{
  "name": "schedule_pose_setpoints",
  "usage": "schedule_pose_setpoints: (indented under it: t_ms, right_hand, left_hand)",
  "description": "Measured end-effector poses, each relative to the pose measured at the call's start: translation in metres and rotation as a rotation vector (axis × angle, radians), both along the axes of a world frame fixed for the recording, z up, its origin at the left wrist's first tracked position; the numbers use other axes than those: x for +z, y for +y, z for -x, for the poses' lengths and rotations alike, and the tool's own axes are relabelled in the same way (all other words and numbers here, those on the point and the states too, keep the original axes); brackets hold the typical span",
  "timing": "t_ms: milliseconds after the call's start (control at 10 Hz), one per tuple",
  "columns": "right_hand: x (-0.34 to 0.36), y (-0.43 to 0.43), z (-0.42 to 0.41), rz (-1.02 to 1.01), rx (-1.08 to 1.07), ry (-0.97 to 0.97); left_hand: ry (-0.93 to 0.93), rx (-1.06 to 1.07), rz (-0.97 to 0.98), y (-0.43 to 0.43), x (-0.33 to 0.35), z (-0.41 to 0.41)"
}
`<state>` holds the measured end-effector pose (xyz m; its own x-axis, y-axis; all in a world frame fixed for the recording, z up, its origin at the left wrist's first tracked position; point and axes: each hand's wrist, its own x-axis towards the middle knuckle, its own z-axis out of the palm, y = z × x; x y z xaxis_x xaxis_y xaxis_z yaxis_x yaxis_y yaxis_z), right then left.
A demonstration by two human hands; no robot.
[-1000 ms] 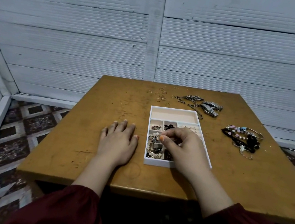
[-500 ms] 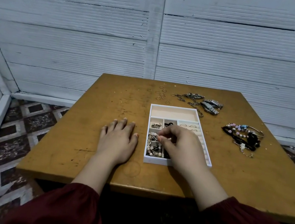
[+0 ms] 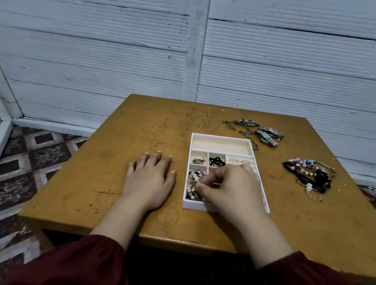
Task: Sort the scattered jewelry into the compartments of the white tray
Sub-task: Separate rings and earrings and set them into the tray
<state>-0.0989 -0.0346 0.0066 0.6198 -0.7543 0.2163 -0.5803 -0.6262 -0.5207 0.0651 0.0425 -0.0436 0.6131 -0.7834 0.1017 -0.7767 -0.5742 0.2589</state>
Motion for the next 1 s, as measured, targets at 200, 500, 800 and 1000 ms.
schedule_pose_setpoints:
  t_ms: [200,500,800,1000]
  right_hand:
    - [0.002,0.005,0.001,0.032,0.083,0.116]
    - [0.015,-0.011,-0.002,-0.029,0.167,0.156]
    - [0.03,0.0,-0.028,-0.023,0.334,0.183]
    - [0.017,0.003,-0.04,0.02,0.316,0.224]
  left_hand:
    - [-0.006,0.001,-0.004,0.0,0.0,0.0]
    - [0.001,-0.008,0.006,0.0,0.001,0.0]
    - [0.014,0.008,0.021,0.0,0.001,0.0]
    - [0.019,0.009,0.022,0.0,0.002,0.0]
